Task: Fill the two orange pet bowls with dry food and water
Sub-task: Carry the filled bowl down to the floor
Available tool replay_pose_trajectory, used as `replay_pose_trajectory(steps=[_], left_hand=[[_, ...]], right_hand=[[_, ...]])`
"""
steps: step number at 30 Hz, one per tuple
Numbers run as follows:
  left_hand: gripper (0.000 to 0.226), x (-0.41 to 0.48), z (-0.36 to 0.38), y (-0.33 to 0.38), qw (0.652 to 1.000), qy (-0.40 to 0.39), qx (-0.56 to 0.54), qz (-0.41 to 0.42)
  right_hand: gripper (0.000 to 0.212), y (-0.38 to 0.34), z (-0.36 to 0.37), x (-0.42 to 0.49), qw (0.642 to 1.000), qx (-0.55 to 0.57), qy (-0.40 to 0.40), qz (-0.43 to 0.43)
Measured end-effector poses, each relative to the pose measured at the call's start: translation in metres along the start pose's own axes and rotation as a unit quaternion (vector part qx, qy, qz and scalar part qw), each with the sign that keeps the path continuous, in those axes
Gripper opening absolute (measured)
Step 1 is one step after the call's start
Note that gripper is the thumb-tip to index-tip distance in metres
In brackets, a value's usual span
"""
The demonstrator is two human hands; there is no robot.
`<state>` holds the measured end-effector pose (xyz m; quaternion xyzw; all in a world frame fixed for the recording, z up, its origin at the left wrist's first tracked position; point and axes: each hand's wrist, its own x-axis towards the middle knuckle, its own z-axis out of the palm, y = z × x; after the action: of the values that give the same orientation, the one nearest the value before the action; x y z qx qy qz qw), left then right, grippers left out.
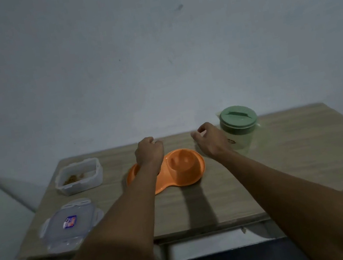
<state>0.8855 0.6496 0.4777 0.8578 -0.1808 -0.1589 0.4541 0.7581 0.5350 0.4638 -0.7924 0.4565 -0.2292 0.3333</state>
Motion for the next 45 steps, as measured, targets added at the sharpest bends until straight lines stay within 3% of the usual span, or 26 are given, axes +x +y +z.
replay_pose_trajectory(steps=[5,9,15,24,45], left_hand=[[0.045,0.011,-0.026,-0.046,0.996,0.024,0.056,-0.057],[0.038,0.014,-0.034,-0.077,0.986,0.024,0.118,-0.116],[0.055,0.022,-0.030,-0.105,0.964,-0.005,0.176,-0.199],[0.052,0.037,-0.026,-0.110,0.960,-0.015,0.213,-0.181],[0.048,0.009,-0.015,-0.093,0.965,-0.004,0.145,-0.218]], right_hand=[[0.049,0.017,0.038,-0.003,0.994,-0.038,-0.072,0.074],[0.052,0.028,0.055,-0.007,0.986,-0.084,-0.082,0.121],[0.050,0.037,0.069,-0.004,0.976,-0.104,-0.095,0.164],[0.049,0.041,0.082,0.007,0.970,-0.076,-0.087,0.212],[0.055,0.055,0.058,0.007,0.963,-0.027,-0.086,0.252]])
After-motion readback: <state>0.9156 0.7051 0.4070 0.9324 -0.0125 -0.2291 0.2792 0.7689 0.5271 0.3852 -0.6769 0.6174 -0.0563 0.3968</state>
